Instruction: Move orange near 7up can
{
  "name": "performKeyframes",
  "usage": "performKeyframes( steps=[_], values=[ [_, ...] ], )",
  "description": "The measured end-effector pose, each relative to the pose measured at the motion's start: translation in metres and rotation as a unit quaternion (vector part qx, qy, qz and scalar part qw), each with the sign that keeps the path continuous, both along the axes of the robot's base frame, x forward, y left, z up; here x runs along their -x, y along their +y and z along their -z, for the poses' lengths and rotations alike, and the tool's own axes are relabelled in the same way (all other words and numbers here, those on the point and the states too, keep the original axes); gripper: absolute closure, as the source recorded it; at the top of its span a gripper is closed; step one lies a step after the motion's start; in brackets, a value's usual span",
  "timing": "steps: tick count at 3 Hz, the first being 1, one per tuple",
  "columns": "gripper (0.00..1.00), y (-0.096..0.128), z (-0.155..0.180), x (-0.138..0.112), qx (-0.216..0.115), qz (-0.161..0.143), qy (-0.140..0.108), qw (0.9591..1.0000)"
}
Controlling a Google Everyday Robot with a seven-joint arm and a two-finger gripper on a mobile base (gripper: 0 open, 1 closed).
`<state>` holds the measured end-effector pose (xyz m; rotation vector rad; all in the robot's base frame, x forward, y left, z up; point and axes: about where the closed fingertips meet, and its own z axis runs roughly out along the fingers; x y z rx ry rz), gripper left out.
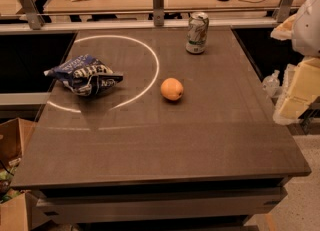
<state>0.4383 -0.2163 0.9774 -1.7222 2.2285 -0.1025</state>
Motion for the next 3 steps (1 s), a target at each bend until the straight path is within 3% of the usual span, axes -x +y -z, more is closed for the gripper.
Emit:
performKeyframes(
  steps=[2, 3],
  values=[
    [0.0, 0.008, 0.001, 0.004, -0.017, 0.002, -0.002, 0.9999],
    [0.0, 0.021, 0.016, 0.015, -0.075, 0.021, 0.002, 0.997]
  ],
)
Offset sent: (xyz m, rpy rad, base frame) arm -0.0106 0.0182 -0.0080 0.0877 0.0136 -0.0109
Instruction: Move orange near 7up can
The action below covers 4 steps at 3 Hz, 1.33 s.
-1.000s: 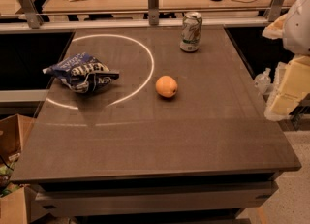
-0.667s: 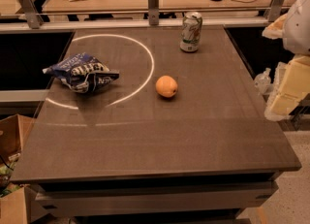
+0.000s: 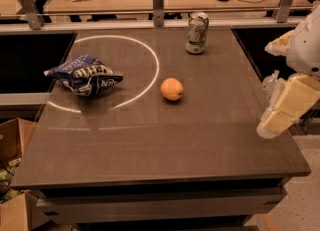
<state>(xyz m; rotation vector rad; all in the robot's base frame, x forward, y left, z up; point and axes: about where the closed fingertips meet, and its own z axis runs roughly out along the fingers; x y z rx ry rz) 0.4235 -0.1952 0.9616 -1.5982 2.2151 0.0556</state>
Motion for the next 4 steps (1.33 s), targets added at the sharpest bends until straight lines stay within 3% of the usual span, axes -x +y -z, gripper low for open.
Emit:
performKeyframes(
  steps=[1, 2, 3, 4],
  values=[
    [0.0, 0.023, 0.013, 0.015, -0.083, 0.01, -0.017, 0.9964],
    [0.0, 0.038, 0.029, 0.018, -0.156, 0.013, -0.046, 0.9866],
    [0.0, 0.051, 0.04, 0.018, -0.199, 0.042, -0.085, 0.9754],
    [0.0, 0.052, 0.047, 0.008, -0.222, 0.097, -0.125, 0.9621]
  ],
)
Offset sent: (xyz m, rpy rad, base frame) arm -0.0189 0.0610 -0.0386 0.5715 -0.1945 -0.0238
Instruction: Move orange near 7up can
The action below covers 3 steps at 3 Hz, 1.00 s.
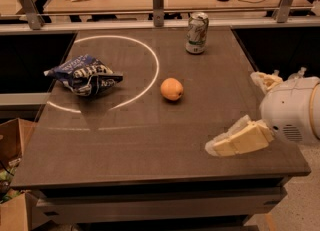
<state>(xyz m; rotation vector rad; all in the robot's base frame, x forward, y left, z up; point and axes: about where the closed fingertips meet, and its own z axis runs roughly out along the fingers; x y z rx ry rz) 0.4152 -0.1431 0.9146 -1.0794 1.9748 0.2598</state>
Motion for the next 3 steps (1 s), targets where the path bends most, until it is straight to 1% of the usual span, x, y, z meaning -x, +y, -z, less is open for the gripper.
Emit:
performKeyframes(
  steps=[1, 2, 3],
  values=[
    [0.0, -0.007, 0.008, -0.008, -0.021, 0.06, -0.009, 0.998],
    [0.0, -0.009, 0.018, -0.019, -0.039, 0.105, 0.005, 0.9937],
    [0.0, -0.008, 0.019, -0.017, -0.037, 0.101, 0.009, 0.9941]
  ],
)
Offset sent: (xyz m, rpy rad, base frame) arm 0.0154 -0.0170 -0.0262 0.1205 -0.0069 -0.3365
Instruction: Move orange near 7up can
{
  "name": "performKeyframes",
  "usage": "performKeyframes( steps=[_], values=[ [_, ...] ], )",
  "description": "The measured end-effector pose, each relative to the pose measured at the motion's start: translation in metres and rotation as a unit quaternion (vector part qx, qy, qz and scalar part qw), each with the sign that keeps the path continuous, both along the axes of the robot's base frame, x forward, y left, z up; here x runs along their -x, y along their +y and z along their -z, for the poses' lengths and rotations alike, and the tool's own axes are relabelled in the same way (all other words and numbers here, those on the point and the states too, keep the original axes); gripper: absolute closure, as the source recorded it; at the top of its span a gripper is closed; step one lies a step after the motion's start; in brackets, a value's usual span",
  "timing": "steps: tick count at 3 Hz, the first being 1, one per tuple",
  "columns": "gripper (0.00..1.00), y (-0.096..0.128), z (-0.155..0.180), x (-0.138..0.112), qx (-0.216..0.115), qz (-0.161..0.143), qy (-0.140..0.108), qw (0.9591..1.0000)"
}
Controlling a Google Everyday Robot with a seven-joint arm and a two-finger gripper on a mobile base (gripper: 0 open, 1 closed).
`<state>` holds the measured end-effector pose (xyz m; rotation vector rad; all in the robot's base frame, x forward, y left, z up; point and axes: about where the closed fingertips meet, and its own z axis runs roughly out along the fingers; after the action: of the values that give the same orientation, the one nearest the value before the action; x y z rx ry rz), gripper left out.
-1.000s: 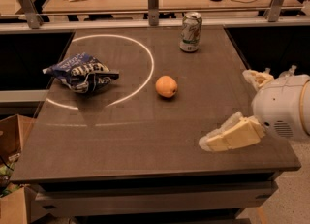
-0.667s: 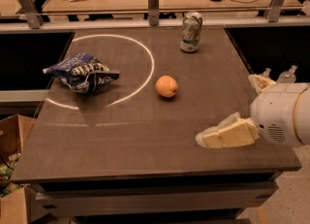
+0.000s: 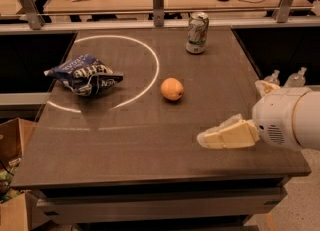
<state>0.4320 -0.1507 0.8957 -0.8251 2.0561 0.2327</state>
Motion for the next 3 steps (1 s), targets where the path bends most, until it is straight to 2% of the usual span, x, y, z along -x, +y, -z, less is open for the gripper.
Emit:
performKeyframes(
  steps=[1, 2, 3],
  values=[
    [0.0, 0.008, 0.005, -0.001, -0.011, 0.011, 0.001, 0.9999],
    [0.0, 0.033, 0.021, -0.006, -0.038, 0.028, -0.009, 0.9988],
    [0.0, 0.053, 0.025, -0.025, -0.063, 0.06, -0.036, 0.9955]
  ],
)
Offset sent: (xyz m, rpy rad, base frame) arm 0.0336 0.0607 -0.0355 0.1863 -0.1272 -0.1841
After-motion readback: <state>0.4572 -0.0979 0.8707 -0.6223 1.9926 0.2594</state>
